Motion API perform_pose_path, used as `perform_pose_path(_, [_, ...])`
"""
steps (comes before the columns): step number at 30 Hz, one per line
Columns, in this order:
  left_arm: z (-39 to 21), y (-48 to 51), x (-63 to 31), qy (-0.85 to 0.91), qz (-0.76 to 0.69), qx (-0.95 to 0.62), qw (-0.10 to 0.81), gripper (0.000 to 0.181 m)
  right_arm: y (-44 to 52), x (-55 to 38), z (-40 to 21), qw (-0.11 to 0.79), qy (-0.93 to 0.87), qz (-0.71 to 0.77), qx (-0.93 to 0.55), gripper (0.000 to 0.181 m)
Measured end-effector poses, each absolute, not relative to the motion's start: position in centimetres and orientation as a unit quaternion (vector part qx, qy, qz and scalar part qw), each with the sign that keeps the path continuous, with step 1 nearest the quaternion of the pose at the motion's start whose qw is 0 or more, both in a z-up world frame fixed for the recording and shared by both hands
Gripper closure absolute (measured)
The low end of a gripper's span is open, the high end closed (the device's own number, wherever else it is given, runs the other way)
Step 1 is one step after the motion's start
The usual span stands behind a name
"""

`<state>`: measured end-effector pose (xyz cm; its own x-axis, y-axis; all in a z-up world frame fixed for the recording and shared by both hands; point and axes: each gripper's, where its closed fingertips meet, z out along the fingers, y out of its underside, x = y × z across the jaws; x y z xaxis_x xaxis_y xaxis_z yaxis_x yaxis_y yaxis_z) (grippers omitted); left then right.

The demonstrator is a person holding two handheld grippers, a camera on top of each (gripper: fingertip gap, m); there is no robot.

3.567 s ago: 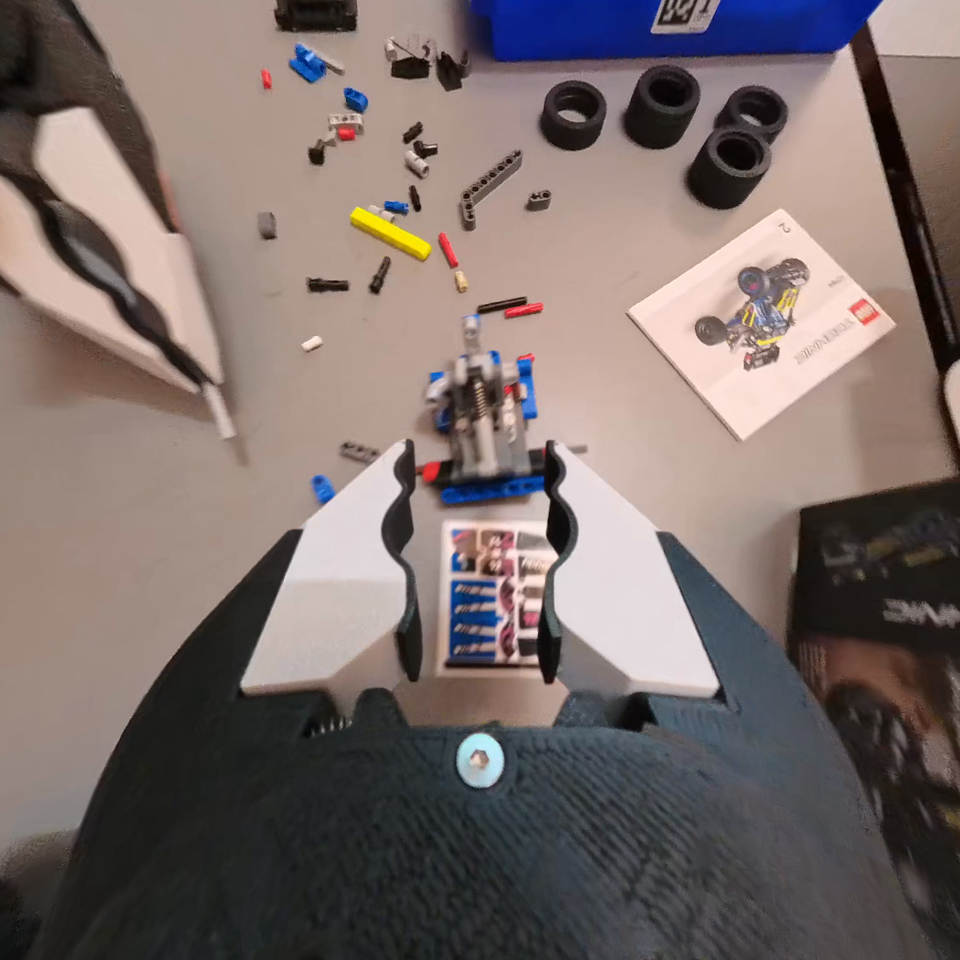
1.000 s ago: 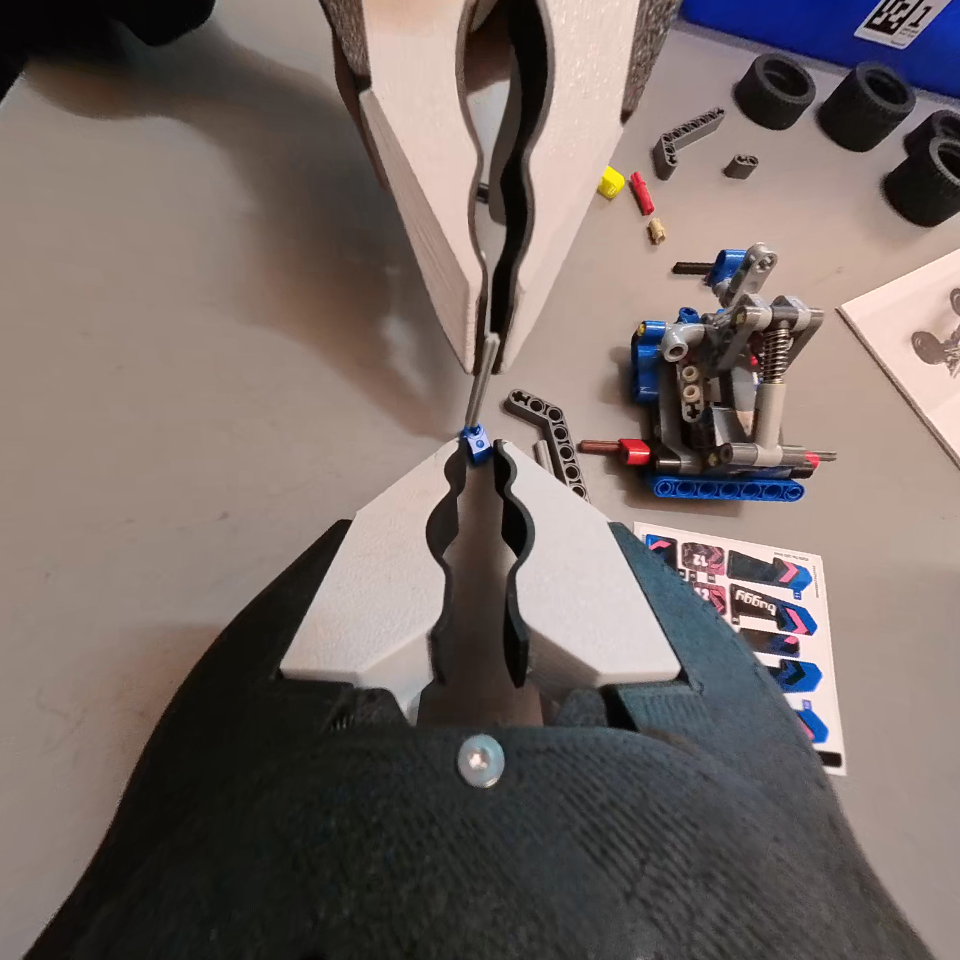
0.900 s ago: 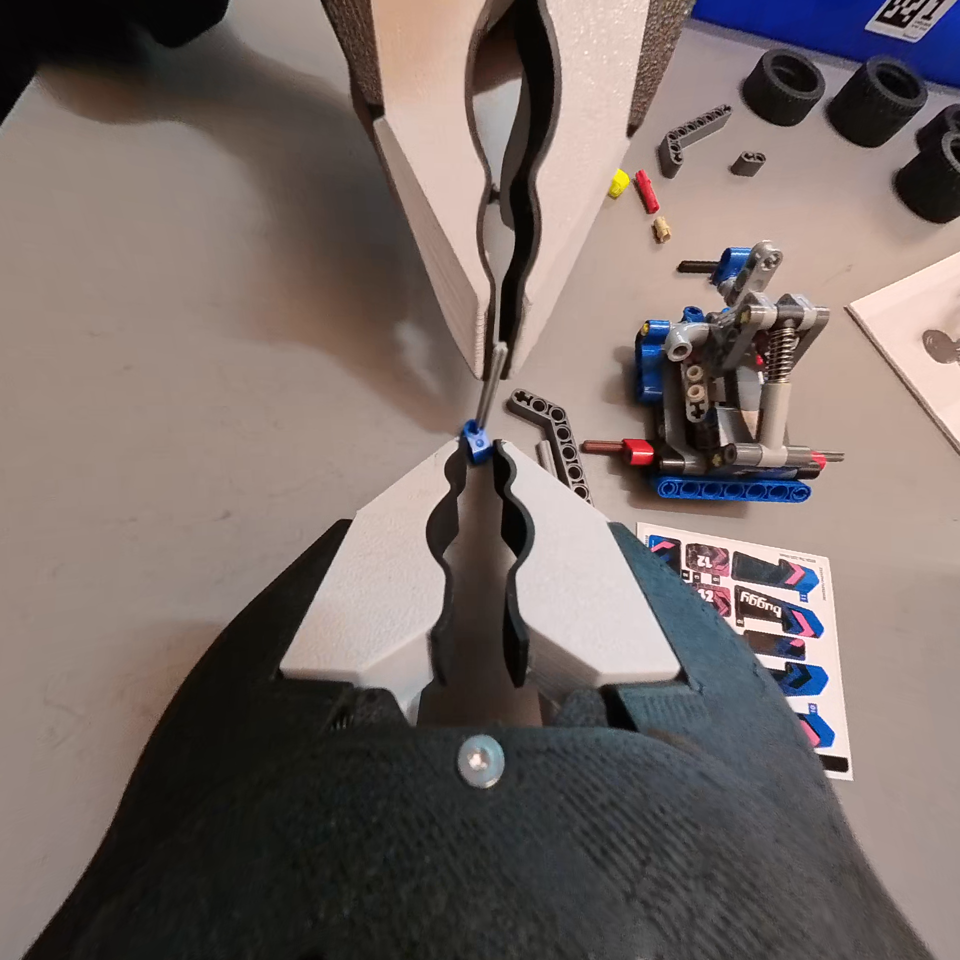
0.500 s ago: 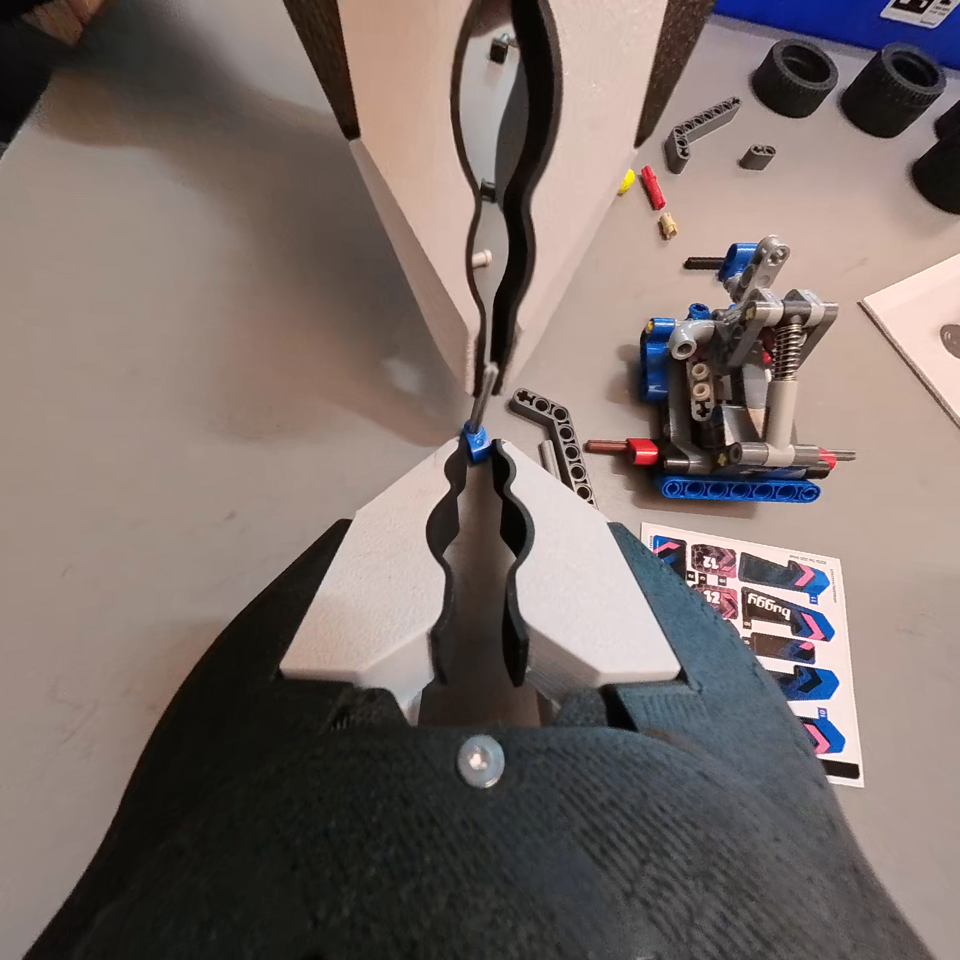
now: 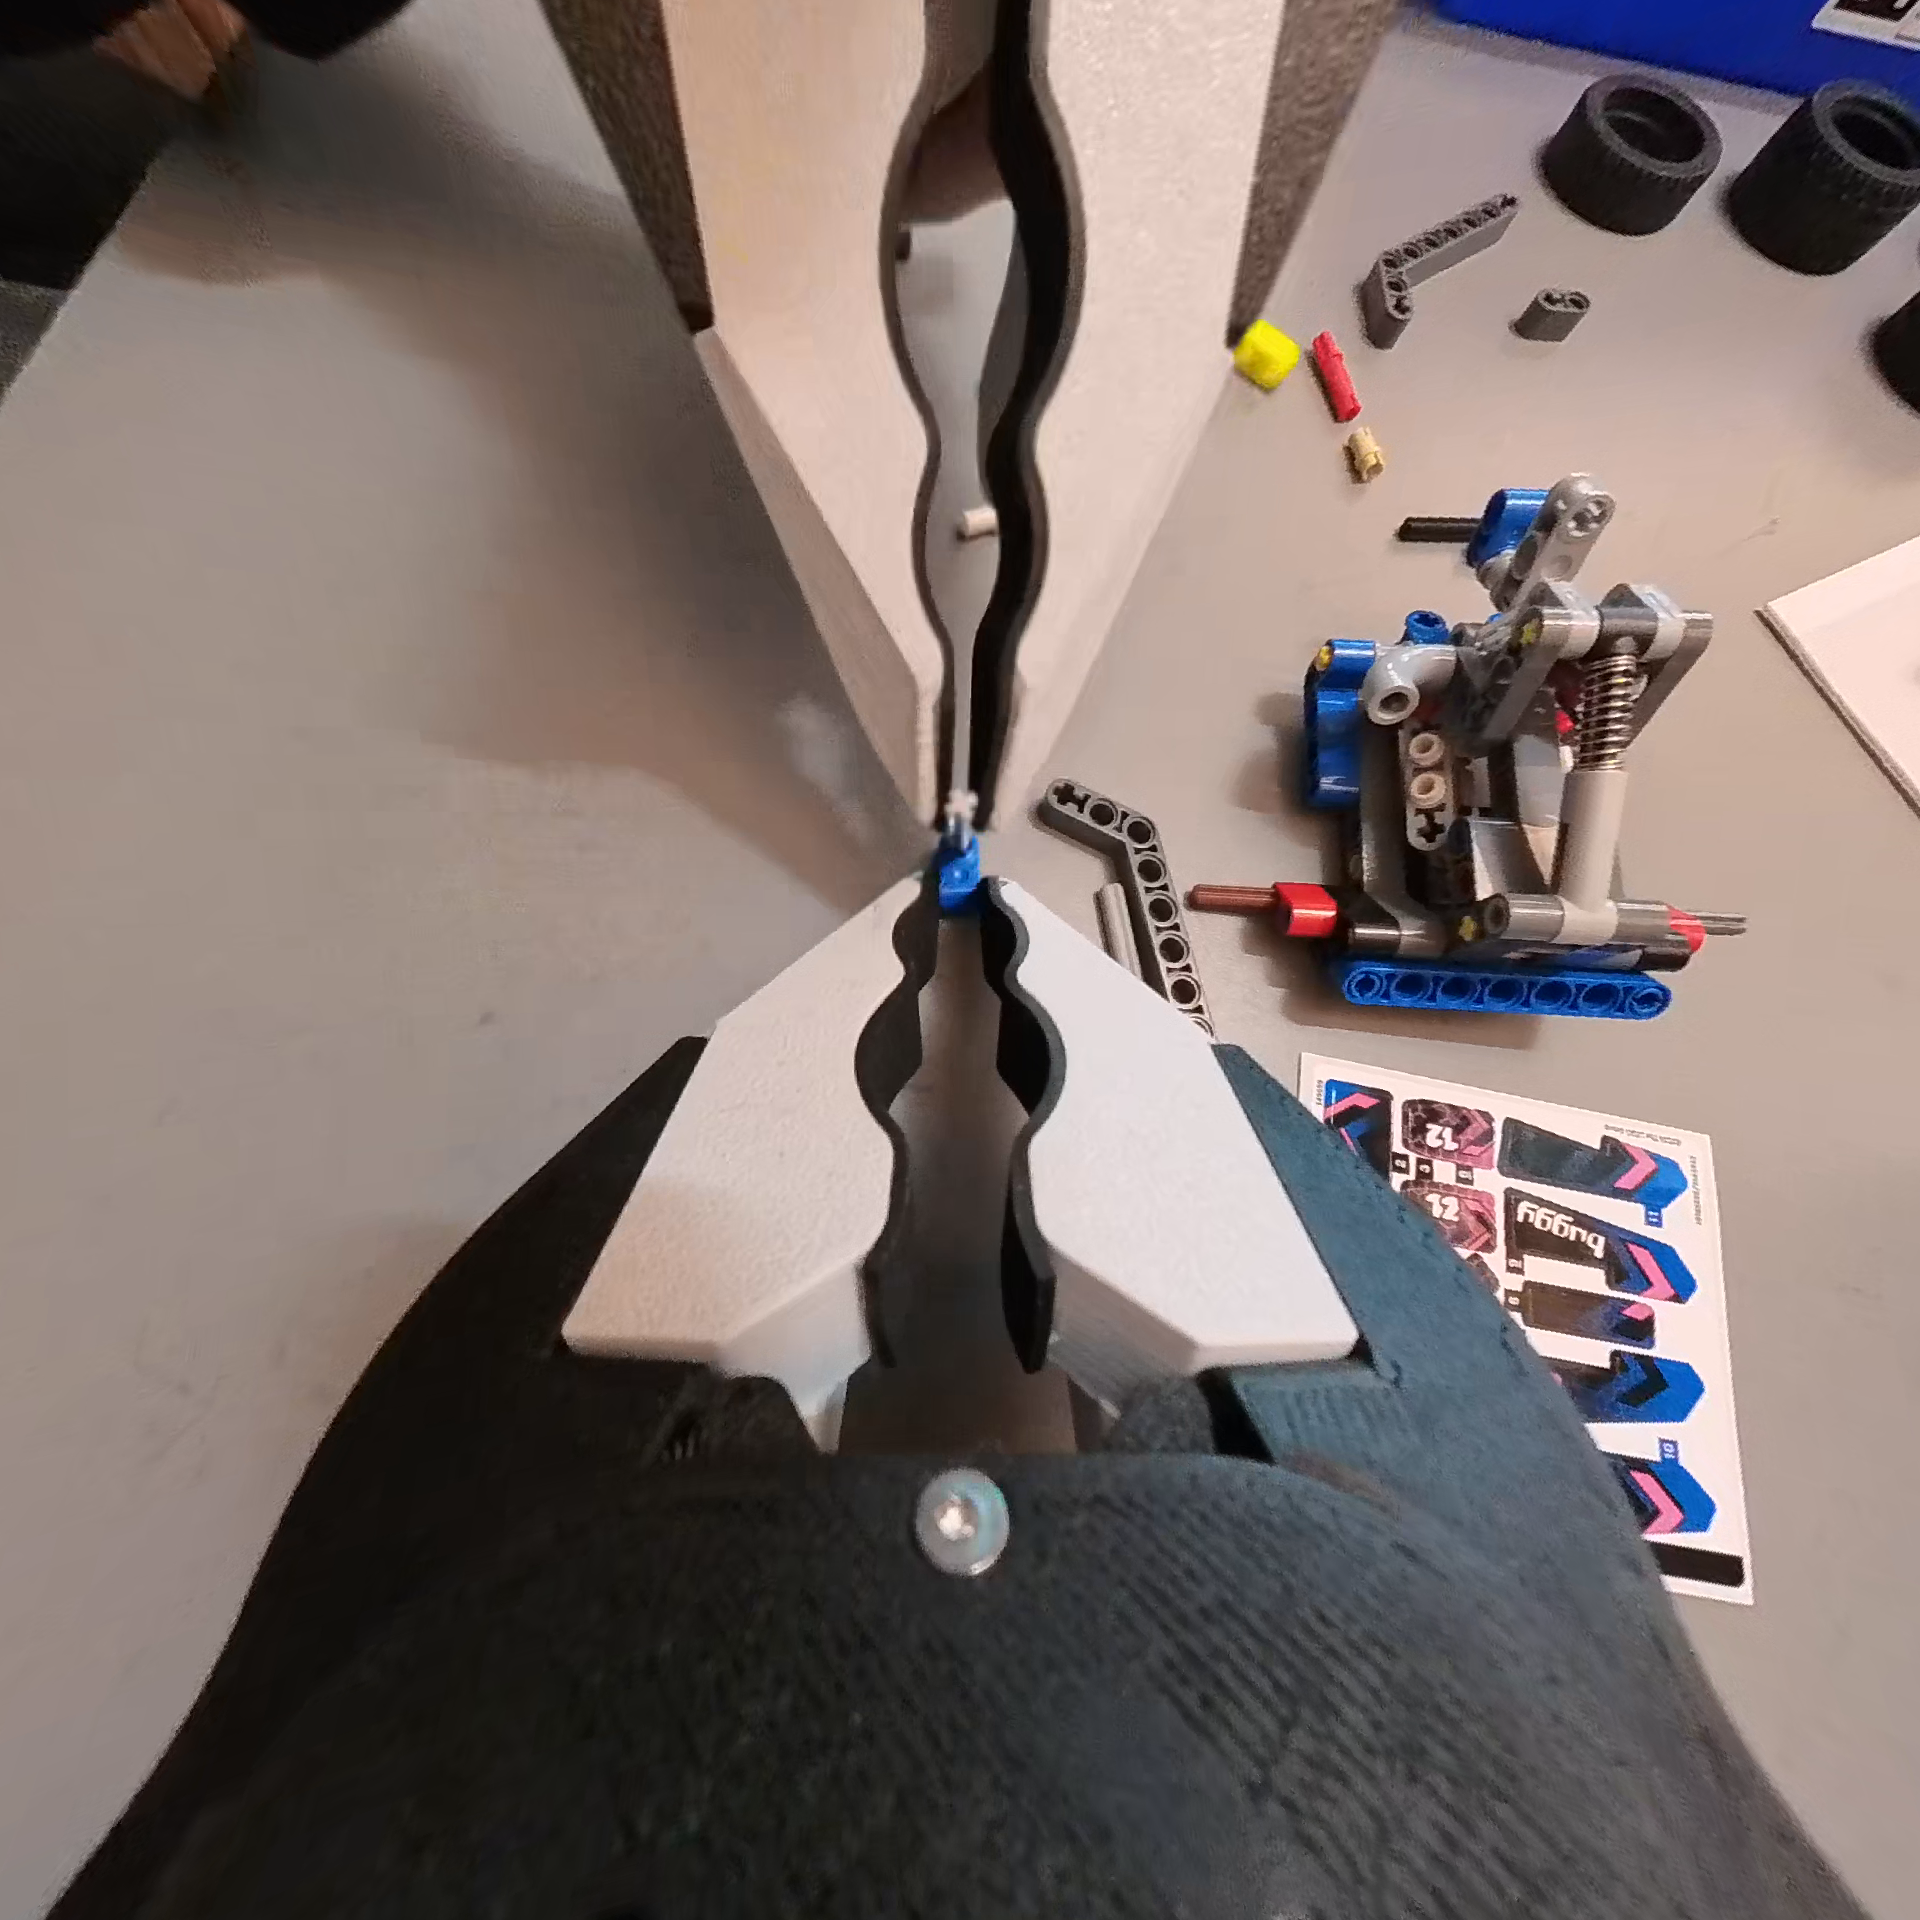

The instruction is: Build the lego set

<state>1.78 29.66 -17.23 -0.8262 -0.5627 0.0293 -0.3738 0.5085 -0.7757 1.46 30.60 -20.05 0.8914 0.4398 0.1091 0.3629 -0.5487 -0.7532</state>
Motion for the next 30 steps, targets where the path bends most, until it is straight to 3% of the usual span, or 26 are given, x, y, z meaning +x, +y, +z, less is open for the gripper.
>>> perform_pose_path(4, [-17.1,30.6,1.5,0.823,-0.472,-0.290,0.127,0.180,30.6,1.5,-20.1,0.415,-0.225,0.054,-0.880,0.174])
perform_pose_path(21, [-16.7,29.8,1.6,0.859,-0.453,-0.200,0.125,0.180,30.2,1.4,-20.0,0.411,-0.225,0.074,-0.880,0.174])
perform_pose_path(23, [-16.2,29.7,1.6,0.846,-0.474,-0.210,0.121,0.181,30.3,1.6,-19.3,0.433,-0.219,0.071,-0.872,0.167])
perform_pose_path(26, [-15.9,29.8,1.7,0.836,-0.490,-0.218,0.118,0.180,30.5,1.3,-17.3,0.486,-0.211,0.082,-0.844,0.171])
perform_pose_path(30, [-15.9,29.7,1.6,0.832,-0.497,-0.219,0.118,0.180,30.7,1.0,-17.9,0.475,-0.229,0.065,-0.847,0.179])
